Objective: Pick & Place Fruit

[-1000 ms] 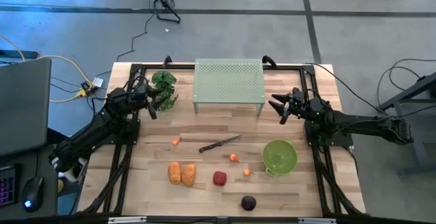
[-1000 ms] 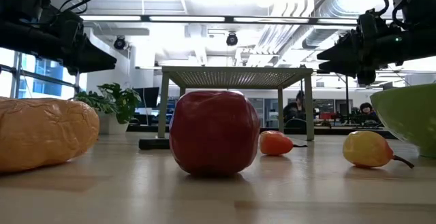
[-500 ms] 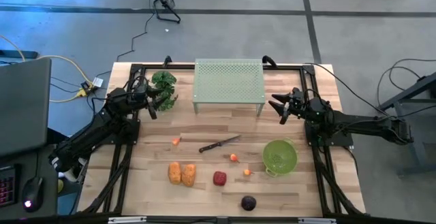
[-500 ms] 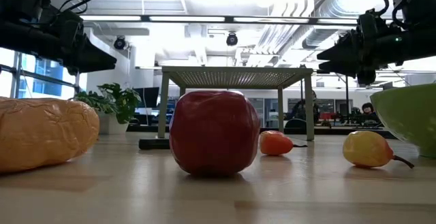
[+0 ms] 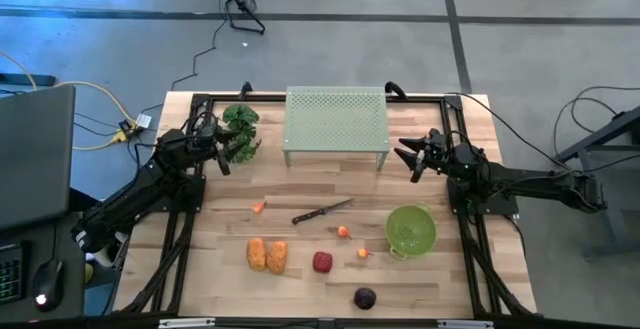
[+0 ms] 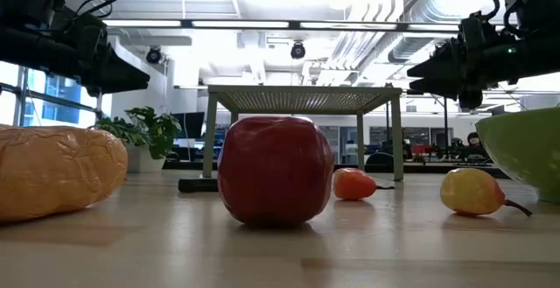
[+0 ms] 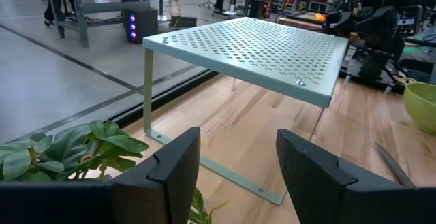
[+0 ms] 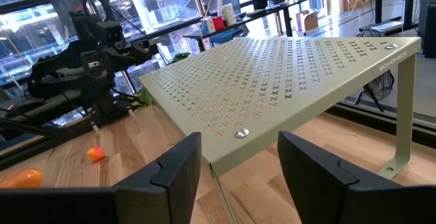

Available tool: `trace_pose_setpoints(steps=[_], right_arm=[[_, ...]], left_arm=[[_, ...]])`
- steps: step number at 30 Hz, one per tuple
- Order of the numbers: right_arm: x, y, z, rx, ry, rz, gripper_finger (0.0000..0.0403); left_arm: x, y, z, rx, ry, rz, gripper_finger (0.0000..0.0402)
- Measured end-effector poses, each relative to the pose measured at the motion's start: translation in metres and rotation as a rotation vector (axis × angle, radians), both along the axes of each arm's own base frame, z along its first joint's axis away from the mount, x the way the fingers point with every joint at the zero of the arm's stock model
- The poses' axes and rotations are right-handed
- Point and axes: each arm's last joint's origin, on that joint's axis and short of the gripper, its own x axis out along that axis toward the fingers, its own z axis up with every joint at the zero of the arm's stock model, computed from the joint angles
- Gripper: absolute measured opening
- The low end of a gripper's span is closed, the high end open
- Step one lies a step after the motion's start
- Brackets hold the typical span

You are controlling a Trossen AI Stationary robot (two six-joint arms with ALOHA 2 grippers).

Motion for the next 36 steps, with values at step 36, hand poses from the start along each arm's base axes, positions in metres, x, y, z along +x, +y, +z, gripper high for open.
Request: trace_pose_setpoints(steps=[36], right_arm=[[-0.005,0.002,0.038,-0.107,-0.382,0.0,0.0188]], left_arm=[[0.001,0.0,0.005,-0.167,-0.156,0.007,0.0191]])
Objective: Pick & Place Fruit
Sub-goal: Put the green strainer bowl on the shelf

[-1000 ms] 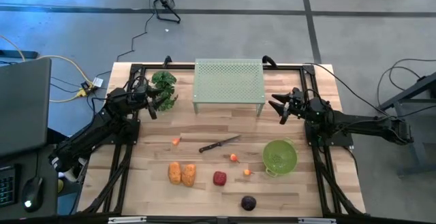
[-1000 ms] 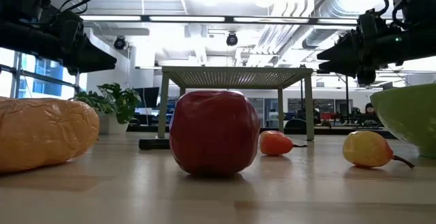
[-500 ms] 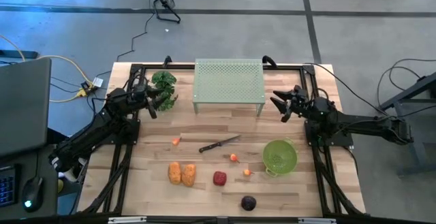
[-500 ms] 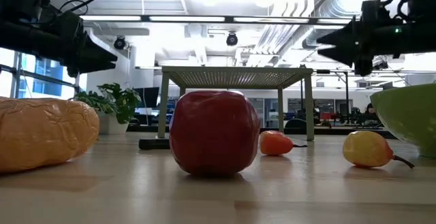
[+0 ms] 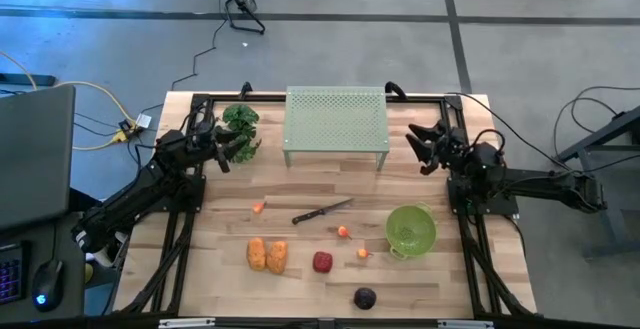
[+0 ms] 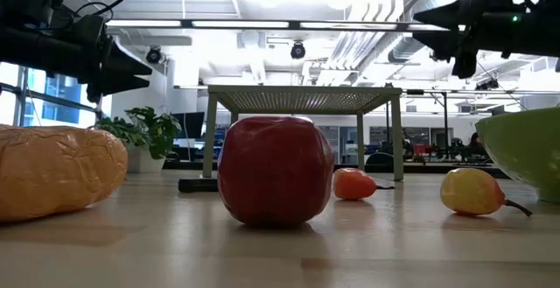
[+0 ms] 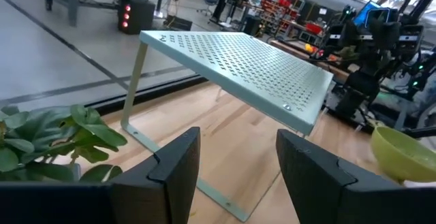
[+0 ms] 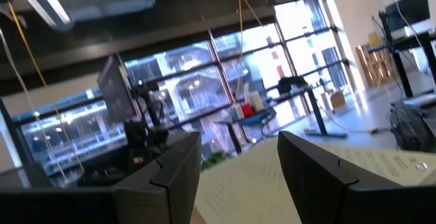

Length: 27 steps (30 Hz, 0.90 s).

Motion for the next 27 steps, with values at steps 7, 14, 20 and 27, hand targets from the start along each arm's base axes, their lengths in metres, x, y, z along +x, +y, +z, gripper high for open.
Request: trace_pose_setpoints(steps=[7,14,20,27], right_arm=[[0.0,0.0,0.01,0.01,-0.053,0.015,0.0188],[0.007,0.001,0.031,-0.054,-0.009,0.08,0.0188],[0.013,-0.001,0.042,-0.029,0.083,0.08,0.0194],[0.016,-0.002,0.046,0.046,0.15,0.085,0.0238]], left_arm=[[0.001,-0.003,0.001,-0.026,-0.019,-0.094,0.0191],[0.002,-0.005,0.001,-0.037,-0.025,-0.183,0.0191],[0.002,-0.005,0.001,-0.027,-0.02,-0.184,0.0191],[0.002,-0.005,0.001,-0.026,-0.018,-0.184,0.0191]])
